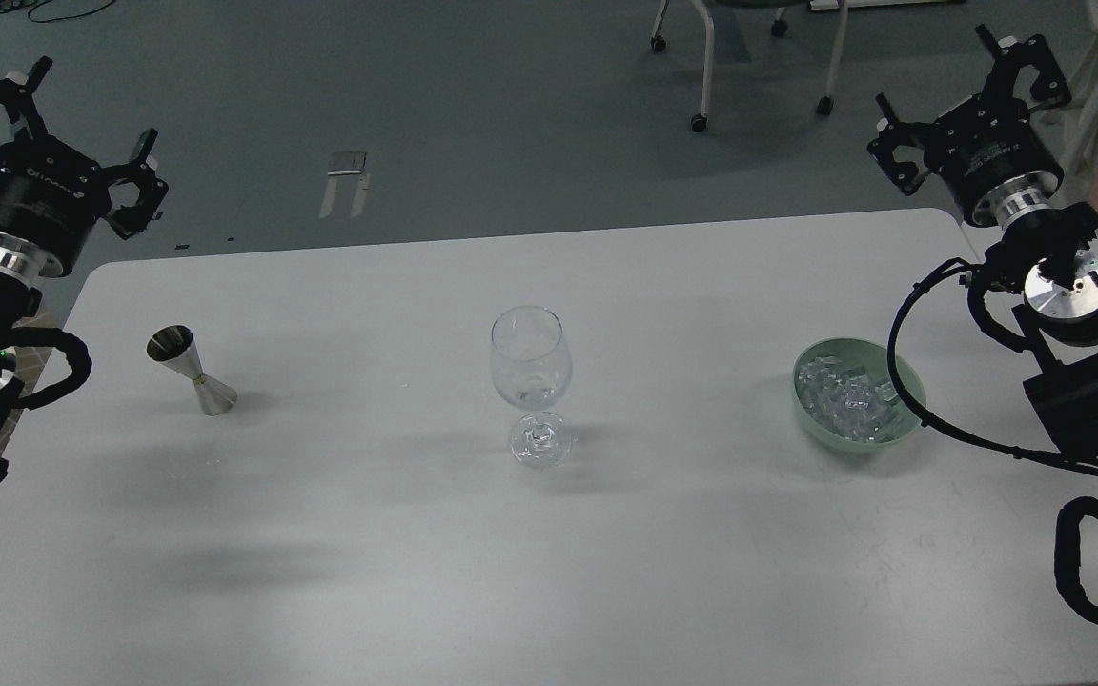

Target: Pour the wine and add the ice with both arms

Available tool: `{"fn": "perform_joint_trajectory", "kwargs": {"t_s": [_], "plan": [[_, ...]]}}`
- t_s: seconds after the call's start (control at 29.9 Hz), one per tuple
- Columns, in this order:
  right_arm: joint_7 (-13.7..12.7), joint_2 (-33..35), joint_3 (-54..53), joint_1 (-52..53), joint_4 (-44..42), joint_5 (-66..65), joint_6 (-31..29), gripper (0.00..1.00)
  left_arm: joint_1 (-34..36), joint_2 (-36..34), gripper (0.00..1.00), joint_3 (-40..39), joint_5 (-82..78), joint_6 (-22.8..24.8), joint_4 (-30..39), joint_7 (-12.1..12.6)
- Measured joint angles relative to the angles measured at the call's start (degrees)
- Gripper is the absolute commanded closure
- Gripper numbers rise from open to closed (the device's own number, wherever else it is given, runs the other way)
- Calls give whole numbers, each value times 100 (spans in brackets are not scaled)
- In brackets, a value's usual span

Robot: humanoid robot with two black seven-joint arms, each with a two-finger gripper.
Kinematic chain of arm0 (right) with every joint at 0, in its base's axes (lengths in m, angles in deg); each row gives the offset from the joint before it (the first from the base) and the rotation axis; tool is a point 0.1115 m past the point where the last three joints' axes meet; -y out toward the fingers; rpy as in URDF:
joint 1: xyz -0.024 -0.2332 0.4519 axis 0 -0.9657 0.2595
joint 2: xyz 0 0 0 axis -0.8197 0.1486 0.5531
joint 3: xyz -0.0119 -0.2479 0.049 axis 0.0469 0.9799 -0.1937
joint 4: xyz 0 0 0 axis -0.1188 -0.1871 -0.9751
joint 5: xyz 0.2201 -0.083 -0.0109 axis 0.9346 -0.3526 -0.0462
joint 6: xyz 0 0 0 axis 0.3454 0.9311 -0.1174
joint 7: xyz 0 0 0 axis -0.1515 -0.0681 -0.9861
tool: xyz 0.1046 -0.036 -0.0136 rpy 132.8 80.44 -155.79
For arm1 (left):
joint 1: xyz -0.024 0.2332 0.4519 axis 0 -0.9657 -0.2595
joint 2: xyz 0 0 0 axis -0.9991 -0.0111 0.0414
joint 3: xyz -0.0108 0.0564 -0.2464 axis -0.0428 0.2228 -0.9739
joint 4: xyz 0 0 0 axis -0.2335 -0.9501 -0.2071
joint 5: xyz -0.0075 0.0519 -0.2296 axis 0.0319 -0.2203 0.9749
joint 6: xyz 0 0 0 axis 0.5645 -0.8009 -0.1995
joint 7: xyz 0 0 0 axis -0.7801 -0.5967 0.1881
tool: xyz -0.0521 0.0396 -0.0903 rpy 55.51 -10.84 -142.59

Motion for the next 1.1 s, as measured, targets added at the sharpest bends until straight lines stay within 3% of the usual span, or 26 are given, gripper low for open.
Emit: {"fn": "perform_joint_trajectory", "kwargs": {"t_s": [0.13,0.43,0.6,0.77,1.1], "plan": [[4,22,-10,-86,0,6,0,0,-735,-415,4,-223,80,0,744,1],[3,37,-18,-117,157,7,-10,0,-2234,-870,5,-1098,164,-2,1304,9],[2,-81,-37,-147,177,7,8,0,-3497,-1087,5,-1547,653,-2,2447,210],[1,-161,-63,-197,178,7,7,0,-4694,-1044,5,-2198,855,-1,3270,287],[0,-147,-82,-310,173,7,0,0,-6187,-610,2,-2490,1115,-1,4246,584]]}}
